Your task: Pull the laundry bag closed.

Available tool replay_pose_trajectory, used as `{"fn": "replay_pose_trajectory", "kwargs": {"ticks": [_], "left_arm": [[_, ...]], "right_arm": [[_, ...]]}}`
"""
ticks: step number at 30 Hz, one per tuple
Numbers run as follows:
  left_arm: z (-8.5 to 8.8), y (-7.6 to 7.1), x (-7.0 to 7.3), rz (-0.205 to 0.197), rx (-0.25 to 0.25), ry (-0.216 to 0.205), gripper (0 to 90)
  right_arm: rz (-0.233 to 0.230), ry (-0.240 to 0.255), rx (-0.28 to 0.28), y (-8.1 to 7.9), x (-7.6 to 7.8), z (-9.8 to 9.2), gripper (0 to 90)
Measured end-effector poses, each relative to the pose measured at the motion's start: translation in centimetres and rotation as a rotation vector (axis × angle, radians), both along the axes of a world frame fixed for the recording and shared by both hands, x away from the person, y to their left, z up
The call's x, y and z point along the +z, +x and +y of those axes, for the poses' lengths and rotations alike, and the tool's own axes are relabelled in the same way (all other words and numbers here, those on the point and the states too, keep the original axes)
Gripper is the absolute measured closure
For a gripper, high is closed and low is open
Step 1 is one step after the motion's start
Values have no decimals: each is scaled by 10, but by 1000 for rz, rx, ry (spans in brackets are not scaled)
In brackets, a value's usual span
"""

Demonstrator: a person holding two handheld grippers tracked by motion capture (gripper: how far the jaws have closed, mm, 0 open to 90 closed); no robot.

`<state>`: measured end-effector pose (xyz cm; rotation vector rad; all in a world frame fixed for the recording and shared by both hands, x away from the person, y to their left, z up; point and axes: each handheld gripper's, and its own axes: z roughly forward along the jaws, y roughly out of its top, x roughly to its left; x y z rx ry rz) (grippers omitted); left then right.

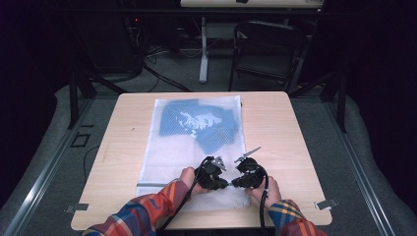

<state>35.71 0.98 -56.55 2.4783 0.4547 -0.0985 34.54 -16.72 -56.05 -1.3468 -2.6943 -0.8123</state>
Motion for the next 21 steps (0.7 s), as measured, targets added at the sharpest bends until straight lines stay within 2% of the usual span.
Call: {"fn": "replay_pose_trajectory", "kwargs": {"ticks": [1,7,8,10,11,13,15,21], "left_arm": [[-1,-1,0,-6,-1,-1,847],[-2,-4,-1,-24,0,-6,855],[-3,-5,0,-36,4,3,856],[-3,-9,0,-71,-3,9,860],[-3,-9,0,-73,-4,10,861],[-2,-8,0,-61,-3,3,862],[-1,-7,1,-58,-6,10,862],[3,-6,2,-49,-3,26,864]], "right_arm": [[5,-23,30,1,1,-2,900],[8,-22,29,0,2,0,900],[1,-41,41,1,2,-1,900],[1,-46,51,2,2,-2,900],[1,-44,54,2,2,-2,900],[3,-31,50,2,2,-2,900],[0,1,24,1,0,-1,900],[-2,-3,29,1,0,-1,900]]}}
